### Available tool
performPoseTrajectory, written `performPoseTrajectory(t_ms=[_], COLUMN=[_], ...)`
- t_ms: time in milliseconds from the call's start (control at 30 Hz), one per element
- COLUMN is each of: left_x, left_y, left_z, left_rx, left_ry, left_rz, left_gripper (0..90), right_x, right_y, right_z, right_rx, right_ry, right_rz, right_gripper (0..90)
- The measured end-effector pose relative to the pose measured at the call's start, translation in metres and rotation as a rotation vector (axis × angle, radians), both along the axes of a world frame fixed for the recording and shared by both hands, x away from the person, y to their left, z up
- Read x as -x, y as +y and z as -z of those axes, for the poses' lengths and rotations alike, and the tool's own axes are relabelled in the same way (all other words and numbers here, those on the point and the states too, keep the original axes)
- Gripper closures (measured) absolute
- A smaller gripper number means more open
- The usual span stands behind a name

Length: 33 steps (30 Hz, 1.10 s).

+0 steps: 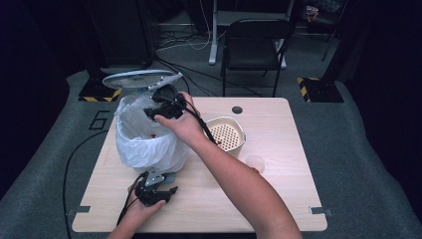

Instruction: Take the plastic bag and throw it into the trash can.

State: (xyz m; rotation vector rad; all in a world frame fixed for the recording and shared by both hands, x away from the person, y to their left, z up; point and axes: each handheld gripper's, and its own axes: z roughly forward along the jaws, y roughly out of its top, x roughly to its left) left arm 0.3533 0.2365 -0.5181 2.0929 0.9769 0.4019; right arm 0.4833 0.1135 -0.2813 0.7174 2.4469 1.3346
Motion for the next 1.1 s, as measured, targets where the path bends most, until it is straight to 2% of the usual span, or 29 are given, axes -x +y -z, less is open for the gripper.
performPoseTrajectory(t_ms=[67,200,233,300,333,367,467,500,533,667,767,800,900,1100], left_x=[0.0,0.0,0.0,0.0,0.0,0.0,0.0,0.0,0.0,0.0,0.0,0.0,0.0,0.0], left_y=[0.001,0.001,0.001,-0.001,-0.001,0.001,0.001,0.0,0.001,0.001,0.001,-0.001,-0.001,-0.001], left_z=[-0.001,-0.001,-0.001,0.001,0.0,-0.001,-0.001,0.0,-0.001,-0.001,-0.001,0.001,0.001,0.001], left_rx=[-0.019,-0.017,-0.017,0.014,0.012,-0.016,-0.015,0.001,-0.016,-0.02,-0.021,0.016,0.015,0.019], left_ry=[0.006,0.002,0.002,-0.002,0.002,0.002,0.002,-0.001,0.002,0.006,0.006,-0.004,-0.002,-0.006], left_rz=[0.01,0.007,0.007,-0.008,-0.006,0.006,0.005,-0.001,0.006,0.009,0.008,-0.01,-0.009,-0.013], left_gripper=[37.3,37.3,37.3,37.3,37.3,37.3,37.3,37.2,37.3,37.3,37.3,37.3,37.3,37.3], right_x=[0.0,0.0,-0.001,-0.001,-0.001,-0.001,0.003,0.004,0.005,0.007,0.01,0.011,0.015,0.027], right_y=[0.003,0.009,0.01,0.011,0.011,0.011,0.008,0.007,0.005,-0.002,-0.005,-0.006,-0.012,-0.031], right_z=[0.001,0.004,0.004,0.005,0.006,0.006,0.006,0.006,0.004,0.0,-0.003,-0.004,-0.006,-0.013], right_rx=[-0.005,0.007,0.008,-0.001,-0.001,0.005,0.004,0.002,-0.001,-0.027,-0.023,-0.02,-0.019,-0.033], right_ry=[0.008,-0.003,-0.01,0.009,0.015,0.011,-0.002,-0.01,-0.011,-0.029,-0.028,-0.028,-0.022,-0.054], right_rz=[0.009,0.002,0.003,0.004,0.0,-0.007,-0.011,-0.021,-0.022,-0.022,-0.03,-0.035,-0.05,-0.065], right_gripper=[58.1,54.7,51.8,42.4,36.6,32.6,27.2,26.6,26.6,26.2,26.6,27.1,28.6,35.3])
